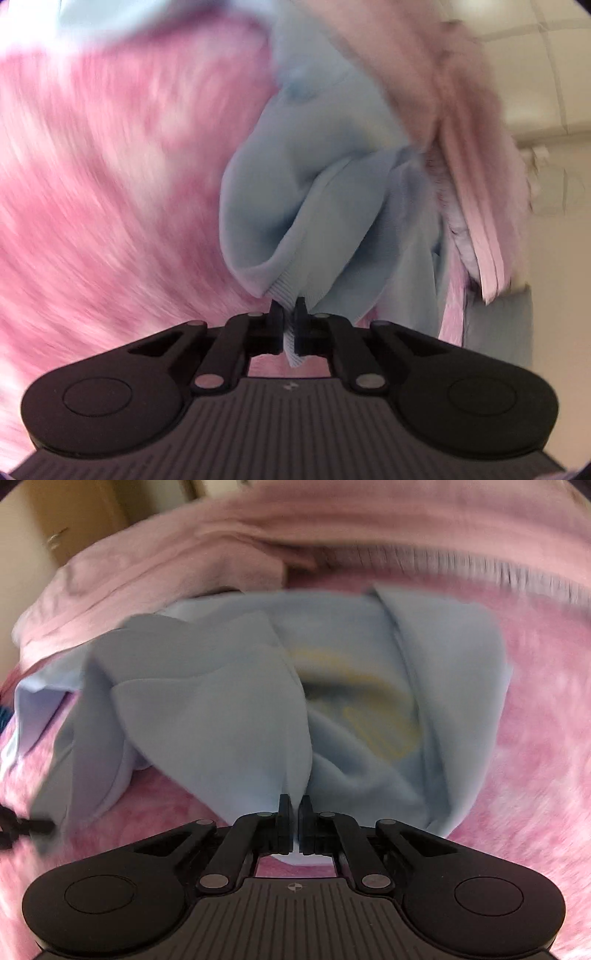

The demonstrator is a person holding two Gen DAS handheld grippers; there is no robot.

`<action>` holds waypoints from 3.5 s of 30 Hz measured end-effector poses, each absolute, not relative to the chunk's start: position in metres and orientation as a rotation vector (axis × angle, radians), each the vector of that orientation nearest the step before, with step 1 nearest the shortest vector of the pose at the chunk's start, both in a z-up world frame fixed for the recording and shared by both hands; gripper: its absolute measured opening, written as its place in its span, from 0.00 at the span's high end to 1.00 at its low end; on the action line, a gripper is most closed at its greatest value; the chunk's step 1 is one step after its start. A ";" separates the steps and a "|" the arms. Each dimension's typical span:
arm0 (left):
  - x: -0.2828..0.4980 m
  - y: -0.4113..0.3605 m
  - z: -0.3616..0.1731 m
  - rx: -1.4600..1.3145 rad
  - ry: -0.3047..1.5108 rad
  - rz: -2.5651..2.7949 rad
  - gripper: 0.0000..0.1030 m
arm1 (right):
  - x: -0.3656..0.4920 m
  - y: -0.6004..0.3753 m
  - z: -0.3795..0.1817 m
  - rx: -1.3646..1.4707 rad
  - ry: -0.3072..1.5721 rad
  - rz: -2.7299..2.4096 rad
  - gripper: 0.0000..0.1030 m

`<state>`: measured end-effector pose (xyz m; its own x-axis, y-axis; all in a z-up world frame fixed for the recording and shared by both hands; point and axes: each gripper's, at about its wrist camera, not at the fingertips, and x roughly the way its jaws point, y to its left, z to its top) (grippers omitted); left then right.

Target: Fold clothes

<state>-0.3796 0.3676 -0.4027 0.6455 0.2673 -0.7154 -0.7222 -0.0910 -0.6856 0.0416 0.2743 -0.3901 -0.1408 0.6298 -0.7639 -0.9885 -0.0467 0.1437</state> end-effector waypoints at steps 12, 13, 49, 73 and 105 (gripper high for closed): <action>-0.483 0.276 -0.352 -1.176 0.911 0.966 0.84 | 0.089 0.109 -0.371 -0.944 1.043 1.210 0.63; -0.482 0.269 -0.352 -1.173 0.897 0.965 0.82 | 0.088 0.100 -0.369 -0.871 1.070 1.180 0.62; -0.473 0.322 -0.404 -1.239 0.796 0.783 0.63 | -0.022 -0.016 -0.369 -0.238 1.304 0.887 0.44; -0.474 0.230 -0.376 -1.102 0.894 0.687 0.91 | -0.026 0.005 -0.339 -0.530 0.964 0.816 0.44; -0.325 0.482 -0.365 -0.825 0.777 0.963 0.77 | 0.264 0.176 -0.331 -0.200 0.737 0.621 0.92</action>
<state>-0.3250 0.4824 -0.3651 0.3656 0.3800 -0.8497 -0.9109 0.3338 -0.2426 0.2637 0.1765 -0.3310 0.5718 0.4575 -0.6810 -0.5936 0.8037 0.0415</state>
